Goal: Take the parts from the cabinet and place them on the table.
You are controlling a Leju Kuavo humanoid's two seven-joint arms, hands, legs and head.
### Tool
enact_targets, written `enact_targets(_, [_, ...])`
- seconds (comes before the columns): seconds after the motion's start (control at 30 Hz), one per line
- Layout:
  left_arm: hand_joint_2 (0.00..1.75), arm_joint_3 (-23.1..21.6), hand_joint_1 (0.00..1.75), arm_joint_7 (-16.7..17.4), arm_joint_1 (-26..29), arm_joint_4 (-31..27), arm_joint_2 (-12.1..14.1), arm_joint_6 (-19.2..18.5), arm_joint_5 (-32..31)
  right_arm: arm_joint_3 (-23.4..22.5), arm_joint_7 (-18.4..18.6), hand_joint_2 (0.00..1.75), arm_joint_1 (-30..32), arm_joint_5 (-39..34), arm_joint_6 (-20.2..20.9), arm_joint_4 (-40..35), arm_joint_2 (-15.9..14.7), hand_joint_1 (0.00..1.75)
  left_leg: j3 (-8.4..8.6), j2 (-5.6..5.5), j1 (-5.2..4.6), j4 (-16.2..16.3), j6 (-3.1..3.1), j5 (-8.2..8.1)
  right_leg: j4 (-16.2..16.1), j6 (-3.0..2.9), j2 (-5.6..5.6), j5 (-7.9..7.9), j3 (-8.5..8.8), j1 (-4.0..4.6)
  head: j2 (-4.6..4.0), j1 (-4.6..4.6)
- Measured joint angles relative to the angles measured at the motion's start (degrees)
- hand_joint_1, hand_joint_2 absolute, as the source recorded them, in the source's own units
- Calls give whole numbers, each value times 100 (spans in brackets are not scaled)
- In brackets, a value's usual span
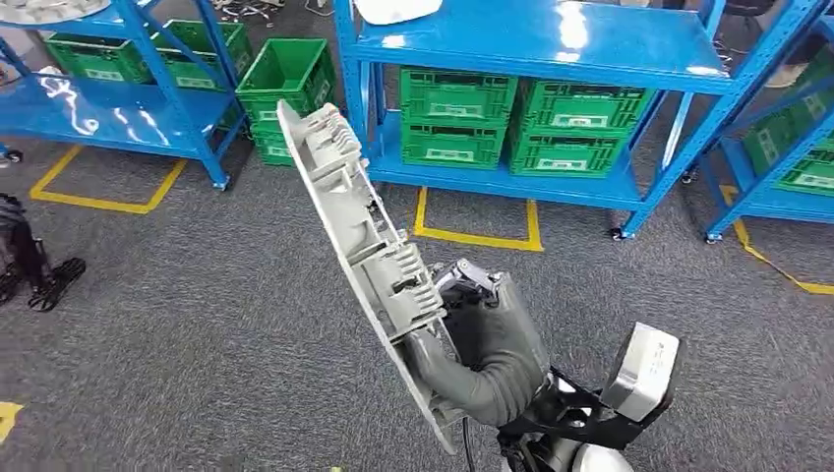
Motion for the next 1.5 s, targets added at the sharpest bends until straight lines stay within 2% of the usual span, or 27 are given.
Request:
enact_targets(0.13, [175,0,0,9,34,6,20,2,0,192,-4,175,-163,-236,255,242,164,175,-131,-128,10,7,-137,102,4,-144,-200,104,-70,63,0,-50])
enact_targets(0.17, [175,0,0,7,49,11,61,4,0,238,-2,175,-190,-240,273,306,210,175,-166,-113,25,43,-154,98,-35,-201,-307,162,-84,2,0,-37])
enact_targets(0.2, [175,-2,0,9,66,9,48,4,-9,279,-2,175,-211,-236,275,345,244,175,-225,326,-37,165,-173,-29,-37,-228,-359,179,-90,12,0,-61])
enact_targets(0.23, [175,-2,0,31,57,11,48,2,-22,330,-4,175,-241,-218,284,382,288,175,-390,560,-20,526,-211,-308,-38,-256,-444,187,-110,21,0,-156])
enact_targets(0.3, [175,-2,0,44,45,11,48,-9,-83,435,-33,175,-303,-181,297,487,337,175,-813,583,38,1484,-264,-801,-36,-257,-623,189,-137,38,-2,-153])
enact_targets(0.37, [175,-11,0,63,52,15,55,-7,-122,522,-118,175,-330,-166,275,615,391,175,-979,555,74,1914,-299,-906,-32,-252,-818,185,-145,39,0,-155])
enact_targets(0.4, [175,-13,0,68,53,17,68,0,-118,550,-157,175,-331,-172,251,658,404,175,-853,559,81,1730,-309,-783,-30,-237,-903,175,-144,39,0,-158])
enact_targets(0.47, [175,-13,0,41,51,20,107,20,-87,586,-238,175,-330,-214,233,719,422,175,-302,692,80,798,-294,-361,-29,-195,-1050,147,-117,39,0,-160])
enact_targets(0.5, [175,-13,0,20,49,20,127,35,-61,608,-278,175,-330,-227,233,747,428,175,0,977,64,314,-271,-194,-28,-167,-1102,129,-88,43,0,-155])
enact_targets(0.53, [175,-13,0,-9,39,20,133,44,-37,621,-315,175,-324,-242,236,776,428,175,124,1257,-7,120,-217,-272,-19,-118,-1143,92,-82,103,0,-173])
enact_targets(0.67, [175,-11,0,-77,56,26,162,77,68,642,-332,175,-268,-275,242,822,417,175,58,927,-4,104,-31,-242,-42,-15,-1367,60,-25,92,0,-90])
enact_targets(0.7, [175,-11,0,-77,63,24,164,79,77,647,-332,175,-267,-275,247,824,415,175,67,840,30,85,0,-223,0,45,-1171,-18,-43,61,0,-85])
enact_targets(0.73, [175,-9,0,-77,57,24,170,81,76,651,-338,175,-252,-275,249,826,411,175,60,753,27,86,26,-217,227,60,-802,-183,-139,49,0,-57])
enact_targets(0.77, [175,-11,0,-79,48,24,168,81,76,655,-350,175,-235,-275,249,835,409,175,55,669,23,87,59,-210,668,57,-608,-425,-351,48,0,-17])
enact_targets(0.83, [175,-11,0,-74,43,22,168,92,76,671,-356,175,-215,-275,255,857,398,175,53,496,-9,92,94,-209,1600,45,-520,-795,-820,62,0,31])
enact_targets(0.87, [175,-11,0,-59,46,24,168,109,74,680,-356,175,-212,-275,260,876,389,175,53,415,-27,94,102,-212,1869,32,-514,-837,-985,63,0,46])
enact_targets(0.93, [175,-11,0,-20,56,24,177,153,74,708,-356,175,-214,-275,273,922,382,175,72,253,-53,99,112,-212,1799,-15,-507,-591,-1043,66,0,74])
enact_targets(0.97, [175,-11,0,9,53,24,186,177,74,726,-354,175,-215,-277,283,948,385,175,93,127,-67,100,112,-212,1305,-66,-478,-208,-870,78,0,89])
enact_targets(1.03, [175,-9,0,9,45,24,195,188,79,736,-356,175,-237,-275,317,966,385,175,132,-3,-79,99,110,-215,404,-138,-320,331,-514,96,0,116])
enact_targets(1.07, [175,-9,0,9,38,24,195,192,85,741,-356,175,-246,-275,341,970,385,175,133,-51,-63,82,104,-215,217,-176,-134,273,-408,83,0,114])
enact_targets(1.1, [175,-7,0,0,-9,22,201,197,90,747,-360,175,-255,-277,358,977,387,175,84,-145,-49,102,68,-198,90,-194,-116,303,-367,101,0,87])
enact_targets(1.2, [175,-7,0,-28,-43,20,201,188,92,758,-402,175,-291,-301,356,983,387,175,36,-279,-12,63,-20,-144,56,-244,-238,291,-357,127,0,149])
enact_targets(1.23, [175,-7,0,-24,-67,20,245,201,100,758,-413,175,-306,-347,352,988,396,175,24,-45,-56,122,-25,-192,-99,-245,-372,369,-278,59,2,153])
enact_targets(1.27, [175,-9,0,-24,-88,11,229,208,101,756,-419,175,-290,-352,345,994,404,175,-27,347,-104,221,-63,-283,-136,-256,-404,375,-242,62,0,97])
enact_targets(1.3, [175,-7,0,-22,-127,4,229,212,103,747,-433,175,-271,-358,341,990,417,175,-171,573,-67,506,-105,-479,-151,-279,-484,379,-227,69,0,15])
enact_targets(1.37, [175,-4,0,-50,-177,4,229,214,109,741,-437,175,-207,-358,341,992,406,175,-609,592,32,1379,-180,-865,-133,-278,-648,363,-228,70,0,-15])
enact_targets(1.5, [175,-4,0,-55,-177,4,229,214,109,741,-437,175,-202,-358,338,992,402,175,-649,587,39,1452,-188,-890,-132,-277,-664,360,-228,69,0,-18])
